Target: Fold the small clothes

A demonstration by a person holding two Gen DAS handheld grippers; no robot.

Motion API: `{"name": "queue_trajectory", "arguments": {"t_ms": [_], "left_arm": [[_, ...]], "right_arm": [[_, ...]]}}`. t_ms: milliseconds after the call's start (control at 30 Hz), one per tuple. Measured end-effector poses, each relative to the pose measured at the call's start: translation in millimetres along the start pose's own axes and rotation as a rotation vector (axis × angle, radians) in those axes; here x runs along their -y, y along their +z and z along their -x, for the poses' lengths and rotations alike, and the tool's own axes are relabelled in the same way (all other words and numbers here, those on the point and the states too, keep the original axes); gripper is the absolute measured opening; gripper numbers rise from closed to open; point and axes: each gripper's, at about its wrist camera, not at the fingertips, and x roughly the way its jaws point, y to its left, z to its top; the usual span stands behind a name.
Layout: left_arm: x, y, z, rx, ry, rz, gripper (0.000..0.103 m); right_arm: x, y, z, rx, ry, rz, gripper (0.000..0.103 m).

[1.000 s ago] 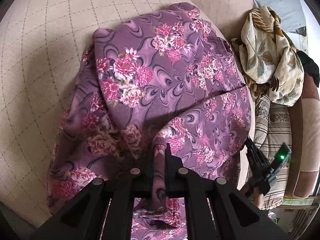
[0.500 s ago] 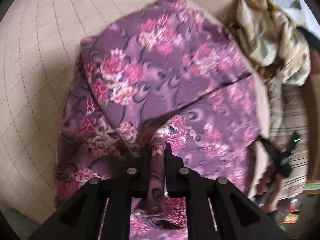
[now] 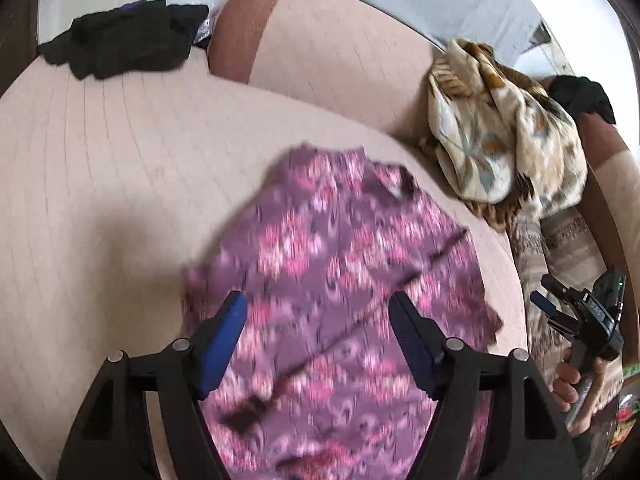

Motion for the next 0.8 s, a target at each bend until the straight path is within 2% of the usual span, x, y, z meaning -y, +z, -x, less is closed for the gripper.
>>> {"name": "queue_trajectory", "arguments": {"t_ms": [100, 200, 267, 367, 433, 500, 533, 567, 600, 633, 733, 800], "left_arm": [[1.5, 39.2, -35.1, -0.034, -0.004, 0.020, 0.073], [-6.1, 70.6, -68.5, -0.061, 0.023, 0.062, 0.073], [-3.5, 93.1, -91.5, -0.064, 0.054, 0.034, 0.073], [0.2, 109.1, -127.2, -0.093, 0.109, 0.022, 0.073], [3.6, 112.6, -153.5, -0.145, 0.167, -0.026, 0.073], [-0.4, 111.3, -168.7, -0.187, 0.193, -0.031, 0.049], [-5.4, 110.6, -172.6, -0.212, 0.189, -0.013, 0.026], [-9.2, 110.7, -169.5, -0.201, 0.187, -0.006, 0.015], [-11.4, 111.2, -165.5, -0.200, 0.157, -0.006, 0.010], [-13.8, 112.4, -159.2, -0.197, 0.120, -0.003, 0.009], [-23.2, 127.9, -122.0, -0.113, 0.032, 0.027, 0.008], [-24.4, 143.3, -104.2, -0.058, 0.053, 0.018, 0.007]], "right_arm": [[-5.1, 26.9, -23.8, -0.050, 0.006, 0.008, 0.072], [9.1, 49.3, -60.3, -0.091, -0.006, -0.033, 0.072], [21.5, 59.9, -90.1, -0.116, -0.039, -0.050, 0.072], [36.3, 70.6, -128.5, -0.162, -0.065, -0.072, 0.069], [43.1, 76.2, -150.0, -0.176, -0.098, -0.081, 0.069], [44.0, 78.6, -159.3, -0.173, -0.111, -0.079, 0.069], [39.1, 78.8, -161.6, -0.170, -0.130, -0.053, 0.068], [35.0, 78.2, -163.4, -0.170, -0.147, -0.029, 0.056], [28.5, 76.8, -164.9, -0.176, -0.170, 0.012, 0.022], [22.1, 74.0, -167.9, -0.200, -0.176, 0.051, 0.007], [10.5, 74.5, -160.3, -0.178, -0.217, 0.107, 0.006], [4.0, 83.4, -146.1, -0.114, -0.197, 0.114, 0.005]]}}
